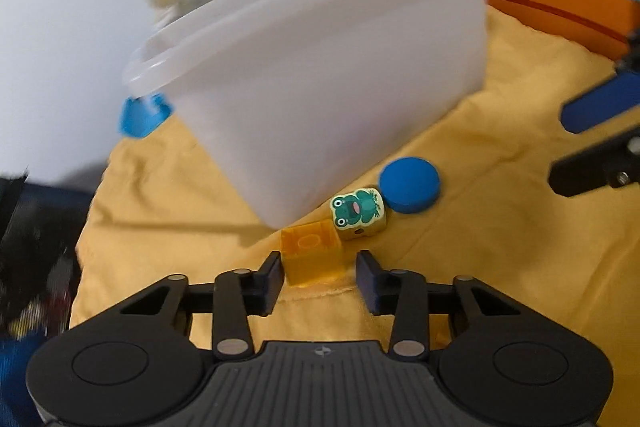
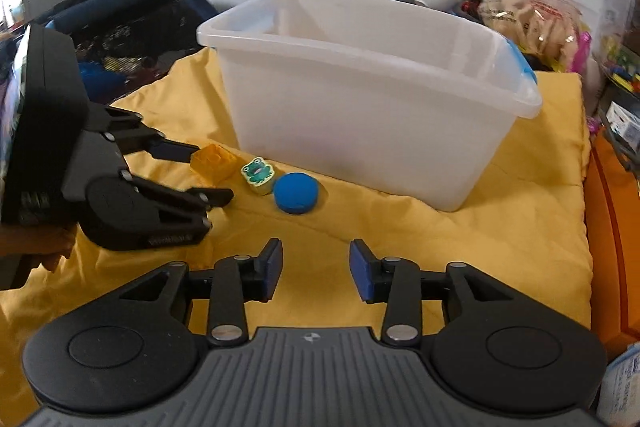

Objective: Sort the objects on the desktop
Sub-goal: 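Grasp the orange-yellow brick with the left tool while the right tool grasps the blue disc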

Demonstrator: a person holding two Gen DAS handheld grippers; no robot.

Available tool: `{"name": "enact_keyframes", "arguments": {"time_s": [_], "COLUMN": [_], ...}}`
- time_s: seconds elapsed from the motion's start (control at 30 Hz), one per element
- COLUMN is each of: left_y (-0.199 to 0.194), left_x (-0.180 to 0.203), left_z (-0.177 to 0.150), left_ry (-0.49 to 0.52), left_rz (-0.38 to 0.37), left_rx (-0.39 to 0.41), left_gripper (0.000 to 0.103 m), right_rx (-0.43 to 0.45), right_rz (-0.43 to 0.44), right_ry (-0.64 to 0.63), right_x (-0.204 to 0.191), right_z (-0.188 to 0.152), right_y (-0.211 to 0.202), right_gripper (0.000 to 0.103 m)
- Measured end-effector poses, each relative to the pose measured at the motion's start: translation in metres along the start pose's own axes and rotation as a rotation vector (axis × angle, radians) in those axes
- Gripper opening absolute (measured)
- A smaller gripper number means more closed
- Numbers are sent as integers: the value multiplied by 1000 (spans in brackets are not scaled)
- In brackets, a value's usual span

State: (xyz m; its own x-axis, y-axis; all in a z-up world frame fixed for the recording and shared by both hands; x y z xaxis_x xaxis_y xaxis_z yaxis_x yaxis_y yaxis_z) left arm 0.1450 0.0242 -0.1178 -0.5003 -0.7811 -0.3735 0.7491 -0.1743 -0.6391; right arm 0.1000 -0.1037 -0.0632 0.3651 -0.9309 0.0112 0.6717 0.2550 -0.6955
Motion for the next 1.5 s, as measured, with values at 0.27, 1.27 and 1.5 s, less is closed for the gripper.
{"name": "enact_keyframes", "arguments": {"time_s": [0.27,1.27,1.5], "left_y": [-7,-69,-89], "left_x": [-50,-68,-54], "left_z": [-4,-56,-55], "left_ry": [-324,-644,-590], "left_rz": [-276,-242,-229], "left_rx": [-45,-135,-114], "left_gripper": [37,47,57], "right_rx": [-15,29,39], "right_rz": [-44,-75,-49], "right_ry": [57,-170,57], "right_x": [-6,-16,24], "right_z": [-3,19,21], "right_y": [12,73,55], "right_gripper": [42,17,14]}}
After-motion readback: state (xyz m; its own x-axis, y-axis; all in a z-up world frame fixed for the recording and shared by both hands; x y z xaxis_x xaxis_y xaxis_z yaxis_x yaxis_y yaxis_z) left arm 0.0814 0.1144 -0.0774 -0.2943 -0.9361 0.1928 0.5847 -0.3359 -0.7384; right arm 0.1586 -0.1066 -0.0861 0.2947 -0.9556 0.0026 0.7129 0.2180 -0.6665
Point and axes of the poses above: each gripper's, at about its wrist camera, not at the fingertips, and y roughly the way its jaws point, x to its right, z to its top, the point moved 1 cm from there along y, roughly the way its jaws point, and after that the axes turned 3 degrees about z, right-handed, at the moved point
